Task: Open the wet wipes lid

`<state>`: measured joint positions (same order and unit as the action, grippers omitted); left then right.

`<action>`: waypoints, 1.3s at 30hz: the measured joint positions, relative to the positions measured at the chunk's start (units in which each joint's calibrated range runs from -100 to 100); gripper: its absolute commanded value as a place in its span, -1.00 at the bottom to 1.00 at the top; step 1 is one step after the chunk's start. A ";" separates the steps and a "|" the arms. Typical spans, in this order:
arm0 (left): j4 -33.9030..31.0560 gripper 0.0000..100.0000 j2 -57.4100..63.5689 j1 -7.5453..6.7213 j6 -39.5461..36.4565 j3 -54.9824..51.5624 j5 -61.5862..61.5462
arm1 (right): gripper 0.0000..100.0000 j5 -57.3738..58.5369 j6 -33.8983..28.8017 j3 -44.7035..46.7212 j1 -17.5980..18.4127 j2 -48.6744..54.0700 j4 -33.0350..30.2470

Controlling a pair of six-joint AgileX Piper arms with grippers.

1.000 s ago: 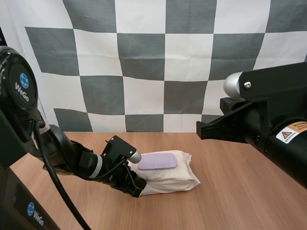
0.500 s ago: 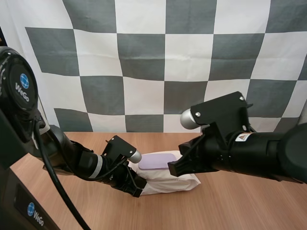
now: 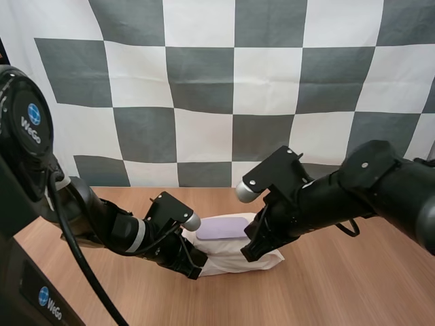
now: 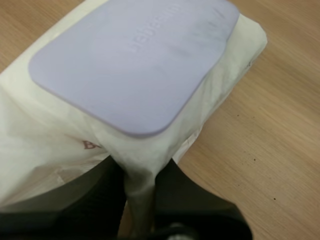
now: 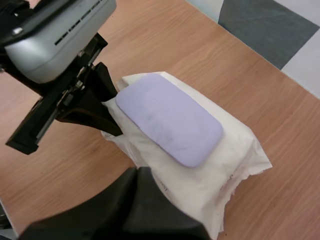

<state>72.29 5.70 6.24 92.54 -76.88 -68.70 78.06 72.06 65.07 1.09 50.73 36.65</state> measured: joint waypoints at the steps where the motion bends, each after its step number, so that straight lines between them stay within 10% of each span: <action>1: 0.00 -1.00 0.00 0.00 0.00 0.00 0.00 | -1.00 -1.22 1.27 0.00 0.51 -1.26 0.00; 11: 0.00 -1.00 0.00 0.00 0.00 0.00 0.16 | -1.00 -24.55 10.16 0.00 10.86 -11.04 -11.47; 26: 0.00 -1.00 0.00 0.00 0.00 0.00 0.72 | -1.00 -41.08 -9.95 0.00 21.84 -16.55 -36.23; 32: 0.00 -1.00 0.00 0.00 0.00 0.00 0.88 | -0.16 -38.08 -18.97 0.00 21.84 -16.55 -38.82; 39: -0.11 -1.00 0.00 0.00 0.00 0.00 0.88 | 0.36 -37.54 -23.64 0.00 21.84 -16.55 -39.49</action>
<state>72.19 5.70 6.24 92.54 -76.88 -67.82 40.53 48.43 65.07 22.93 34.18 -2.85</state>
